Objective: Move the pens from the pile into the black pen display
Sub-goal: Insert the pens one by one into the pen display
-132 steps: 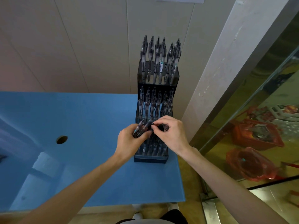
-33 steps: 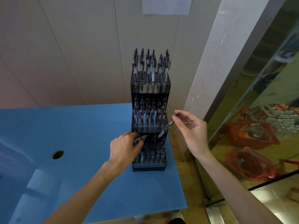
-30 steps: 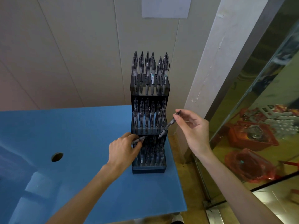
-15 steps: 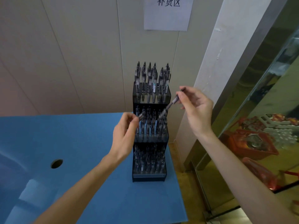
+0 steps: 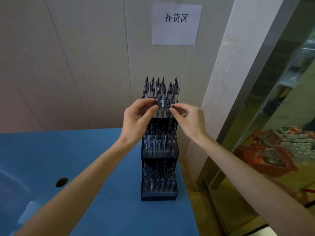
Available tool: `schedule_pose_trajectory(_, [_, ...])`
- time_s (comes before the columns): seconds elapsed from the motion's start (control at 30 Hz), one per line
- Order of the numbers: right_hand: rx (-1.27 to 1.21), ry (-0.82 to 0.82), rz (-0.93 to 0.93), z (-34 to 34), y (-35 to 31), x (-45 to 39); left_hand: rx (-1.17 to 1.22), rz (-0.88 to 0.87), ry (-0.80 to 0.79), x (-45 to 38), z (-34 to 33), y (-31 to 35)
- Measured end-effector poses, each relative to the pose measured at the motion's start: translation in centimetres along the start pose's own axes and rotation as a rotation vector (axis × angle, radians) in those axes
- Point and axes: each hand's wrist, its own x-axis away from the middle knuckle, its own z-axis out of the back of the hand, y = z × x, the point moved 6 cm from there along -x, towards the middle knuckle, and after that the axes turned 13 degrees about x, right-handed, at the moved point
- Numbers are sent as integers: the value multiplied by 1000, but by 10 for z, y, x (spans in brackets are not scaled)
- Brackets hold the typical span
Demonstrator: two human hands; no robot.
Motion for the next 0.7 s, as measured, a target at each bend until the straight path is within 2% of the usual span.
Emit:
schedule_pose_trajectory(0.2, [94, -16, 15, -6, 8, 4, -33, -14, -8, -10, -5, 2])
schedule_pose_trajectory(0.43, [48, 8, -33, -7, 13, 2, -45, -30, 54, -15, -8, 0])
schedule_pose_trajectory(0.57, [105, -51, -3, -15, 13, 10, -43, -70, -1, -15, -14, 1])
schedule_pose_trajectory(0.7, [193, -28, 48, -12, 9, 11, -177, -127, -24, -15, -20, -3])
